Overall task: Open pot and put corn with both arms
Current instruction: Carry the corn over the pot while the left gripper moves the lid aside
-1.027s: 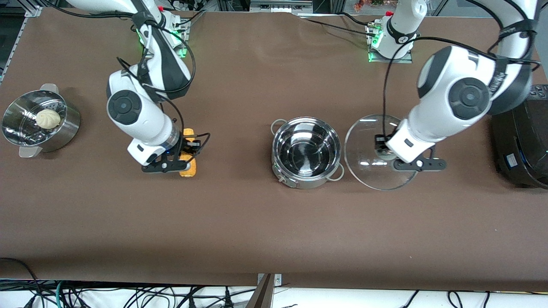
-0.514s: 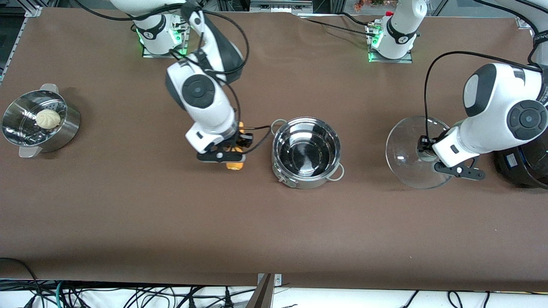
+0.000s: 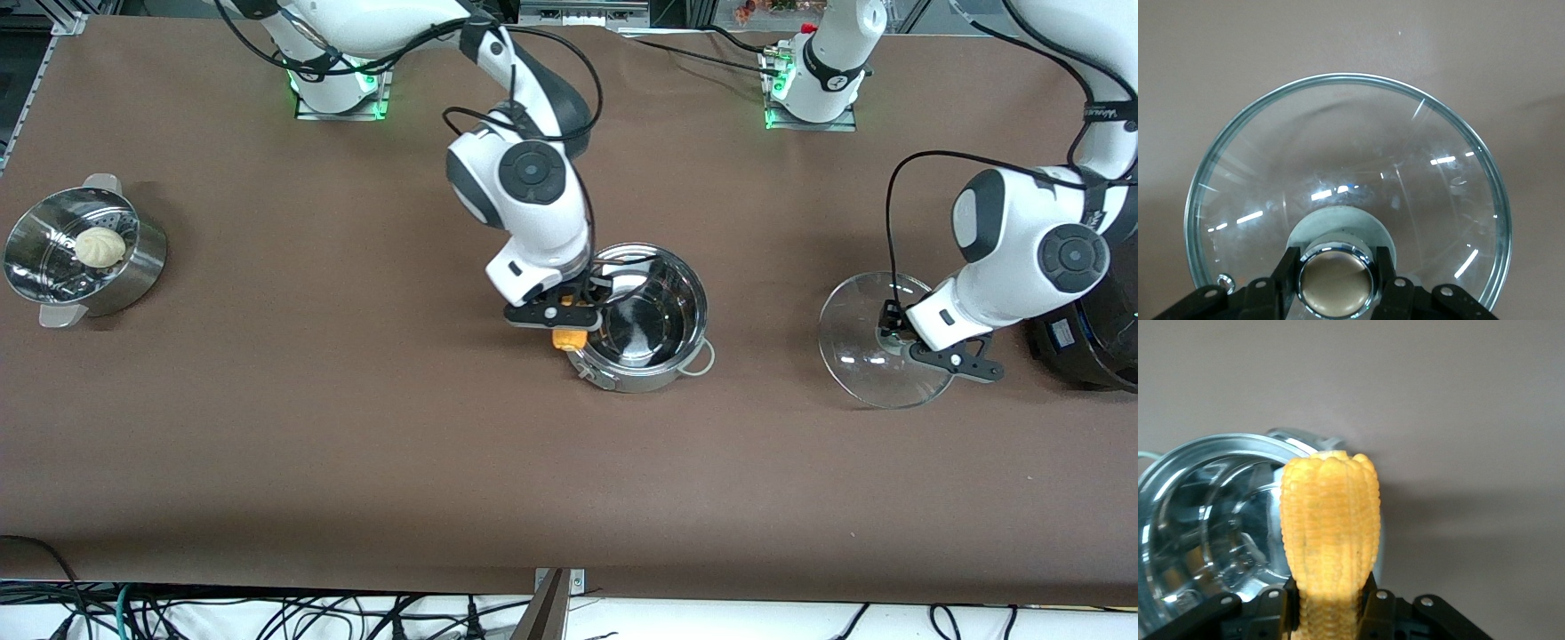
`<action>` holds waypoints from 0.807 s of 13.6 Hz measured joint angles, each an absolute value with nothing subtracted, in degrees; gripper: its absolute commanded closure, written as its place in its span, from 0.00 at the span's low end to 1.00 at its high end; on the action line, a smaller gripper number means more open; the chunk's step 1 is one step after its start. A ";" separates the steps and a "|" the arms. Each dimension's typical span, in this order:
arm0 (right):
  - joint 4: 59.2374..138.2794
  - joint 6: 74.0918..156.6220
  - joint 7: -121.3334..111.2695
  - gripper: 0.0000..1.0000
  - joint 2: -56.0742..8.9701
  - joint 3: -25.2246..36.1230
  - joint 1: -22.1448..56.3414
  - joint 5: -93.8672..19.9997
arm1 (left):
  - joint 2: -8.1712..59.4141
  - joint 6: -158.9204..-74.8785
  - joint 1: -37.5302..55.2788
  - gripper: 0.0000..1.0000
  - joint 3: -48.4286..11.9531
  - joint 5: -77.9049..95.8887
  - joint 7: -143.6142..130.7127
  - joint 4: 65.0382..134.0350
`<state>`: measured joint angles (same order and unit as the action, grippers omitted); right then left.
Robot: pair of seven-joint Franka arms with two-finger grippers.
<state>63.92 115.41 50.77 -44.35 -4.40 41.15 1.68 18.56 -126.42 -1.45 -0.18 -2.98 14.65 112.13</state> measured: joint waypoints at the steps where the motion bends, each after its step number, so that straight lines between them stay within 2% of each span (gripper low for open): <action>1: 62.43 115.09 51.83 1.00 -45.34 -3.82 42.56 1.71 | 19.54 -127.77 -1.42 1.00 -0.18 -2.98 14.65 112.45; 5: 57.38 114.47 54.56 1.00 -49.13 -1.62 47.47 1.73 | 24.67 -133.14 -1.45 1.00 0.05 -2.17 14.65 112.66; 10: 53.41 114.74 55.90 1.00 -54.43 1.58 52.18 1.78 | 27.32 -134.13 -1.42 1.00 0.08 1.37 14.97 112.60; 11: 53.04 115.33 55.96 1.00 -55.02 1.83 52.54 1.80 | 27.33 -134.13 -1.41 0.73 0.08 1.37 14.97 112.60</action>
